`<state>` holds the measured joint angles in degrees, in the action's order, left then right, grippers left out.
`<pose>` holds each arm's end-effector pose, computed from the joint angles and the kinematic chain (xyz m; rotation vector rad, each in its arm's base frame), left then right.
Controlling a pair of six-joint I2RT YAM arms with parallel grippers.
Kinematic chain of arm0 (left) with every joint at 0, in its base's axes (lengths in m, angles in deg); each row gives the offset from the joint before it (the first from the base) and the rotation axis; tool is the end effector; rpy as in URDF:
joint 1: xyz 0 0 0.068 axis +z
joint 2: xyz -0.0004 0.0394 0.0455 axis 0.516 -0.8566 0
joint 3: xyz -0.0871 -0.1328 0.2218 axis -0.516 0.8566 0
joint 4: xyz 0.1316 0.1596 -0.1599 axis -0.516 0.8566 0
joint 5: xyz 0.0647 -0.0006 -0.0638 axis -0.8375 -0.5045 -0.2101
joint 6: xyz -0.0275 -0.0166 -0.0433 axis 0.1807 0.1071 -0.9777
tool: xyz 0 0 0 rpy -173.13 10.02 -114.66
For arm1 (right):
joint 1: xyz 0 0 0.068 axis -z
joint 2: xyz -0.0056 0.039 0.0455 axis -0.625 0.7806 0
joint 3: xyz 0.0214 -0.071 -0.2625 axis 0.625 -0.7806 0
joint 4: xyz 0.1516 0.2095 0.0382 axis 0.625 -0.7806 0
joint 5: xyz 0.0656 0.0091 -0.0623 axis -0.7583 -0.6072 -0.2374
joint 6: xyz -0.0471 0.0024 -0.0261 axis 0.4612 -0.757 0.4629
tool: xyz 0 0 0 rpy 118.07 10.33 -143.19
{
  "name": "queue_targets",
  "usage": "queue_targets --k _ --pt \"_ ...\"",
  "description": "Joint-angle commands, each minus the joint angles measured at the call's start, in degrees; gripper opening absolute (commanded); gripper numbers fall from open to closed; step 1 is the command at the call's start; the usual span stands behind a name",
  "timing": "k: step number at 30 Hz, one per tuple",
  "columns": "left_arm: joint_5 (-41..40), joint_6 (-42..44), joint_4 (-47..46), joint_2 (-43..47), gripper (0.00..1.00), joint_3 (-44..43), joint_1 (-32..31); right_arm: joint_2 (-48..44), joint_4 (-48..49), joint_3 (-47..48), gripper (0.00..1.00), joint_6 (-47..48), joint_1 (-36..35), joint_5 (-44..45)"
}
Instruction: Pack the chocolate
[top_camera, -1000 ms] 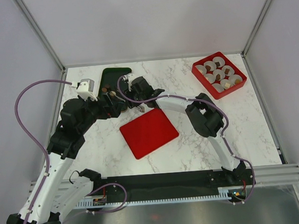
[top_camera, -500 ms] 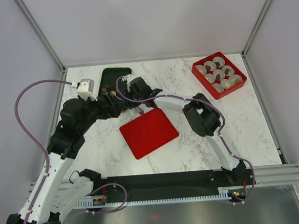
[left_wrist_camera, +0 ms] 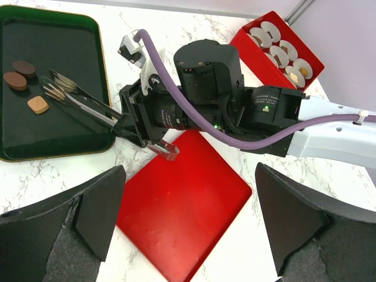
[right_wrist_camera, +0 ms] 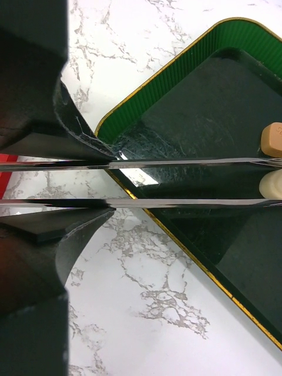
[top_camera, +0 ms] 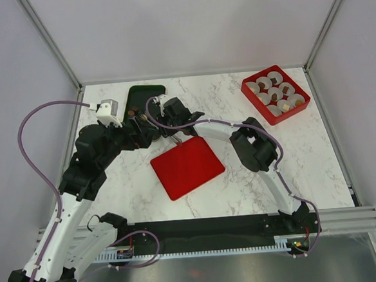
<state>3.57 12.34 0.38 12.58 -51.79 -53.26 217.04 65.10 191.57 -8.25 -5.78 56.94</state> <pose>0.1536 -0.0650 0.3792 0.0601 1.8523 -0.5929 0.3760 0.3730 0.1683 -0.6799 2.1786 0.6242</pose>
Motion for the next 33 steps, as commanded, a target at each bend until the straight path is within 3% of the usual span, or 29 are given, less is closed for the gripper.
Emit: queue_targets --k 1,28,33 --pt "0.47 -1.16 -2.3 0.63 1.0 -0.15 0.49 -3.41 0.04 -0.65 0.4 0.52 -0.27 1.0" --pt "0.56 -1.24 -2.29 0.46 1.0 -0.07 0.49 -14.22 -5.22 -6.28 0.37 -4.23 2.63 1.0" --pt "0.65 -1.24 -2.38 0.46 1.0 -0.15 0.49 -20.8 -5.67 -13.29 0.36 -5.28 5.88 3.89"
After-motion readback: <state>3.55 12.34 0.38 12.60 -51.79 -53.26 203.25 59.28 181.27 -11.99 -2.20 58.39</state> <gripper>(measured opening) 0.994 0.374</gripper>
